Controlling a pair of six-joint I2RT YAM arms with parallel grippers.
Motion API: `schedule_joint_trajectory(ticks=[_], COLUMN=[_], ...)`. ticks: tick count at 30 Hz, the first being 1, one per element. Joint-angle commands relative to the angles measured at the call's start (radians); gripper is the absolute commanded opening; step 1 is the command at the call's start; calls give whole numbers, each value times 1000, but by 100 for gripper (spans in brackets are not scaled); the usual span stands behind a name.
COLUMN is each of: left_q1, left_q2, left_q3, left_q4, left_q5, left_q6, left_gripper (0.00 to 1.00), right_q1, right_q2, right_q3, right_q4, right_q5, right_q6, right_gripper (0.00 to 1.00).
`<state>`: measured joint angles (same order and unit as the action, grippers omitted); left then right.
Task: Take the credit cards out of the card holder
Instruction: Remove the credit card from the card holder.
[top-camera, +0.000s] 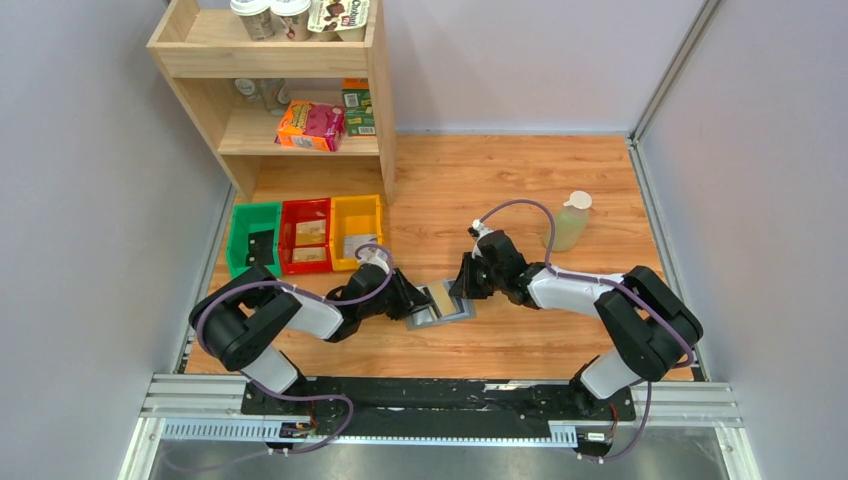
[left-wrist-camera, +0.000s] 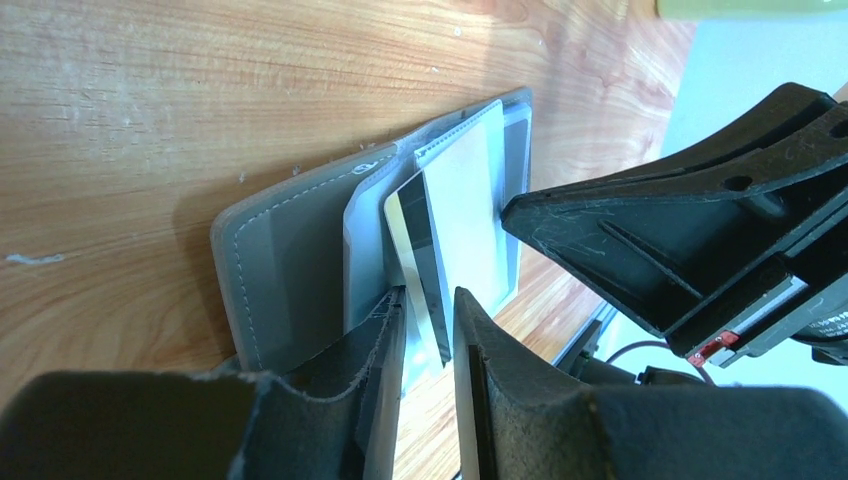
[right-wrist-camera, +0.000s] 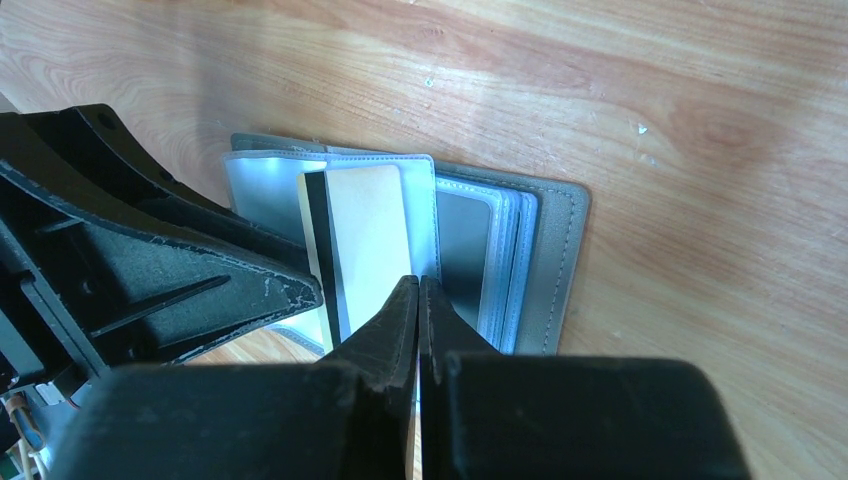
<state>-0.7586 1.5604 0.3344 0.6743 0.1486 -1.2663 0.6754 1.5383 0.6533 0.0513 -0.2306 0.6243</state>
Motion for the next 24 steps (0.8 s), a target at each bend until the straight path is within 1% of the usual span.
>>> schedule_joint_trajectory(ticks=[1,5,6,7,11,16,21,24], left_q1=[2,4,2,2,2,2,2,2], left_q2=[35,41,38,33,24,-19,-104,-109], left_q3=[-11,-35,-40,-47,-58,-98,-121,-114], left_q4=[65,105,111,119,136,168,65,50], left_q5=[-4,-27,-33,-38,-47,-86,-98,-93], left_q6=[-22,-33,-34,-36,-28,-33,-15,-7], left_gripper=[31,25,20,17,0,0,0,0], right_q1=[-2,-2,-2,-2,-2,-8,-14,-17], right_q2=[37,29,29,31,31,29,29,28], right_q3=[-30,-38,-40,-40,-41,-46,-47,-46], right_q4=[-73,-62,-62,-61,-61,-62,-59,-61], right_q5=[28,22,22,22,20,24,25,25], right_q6=[-20,-14,-15,-15,-14,-14,-14,-14], right_gripper=[0,0,0,0,0,0,0,0])
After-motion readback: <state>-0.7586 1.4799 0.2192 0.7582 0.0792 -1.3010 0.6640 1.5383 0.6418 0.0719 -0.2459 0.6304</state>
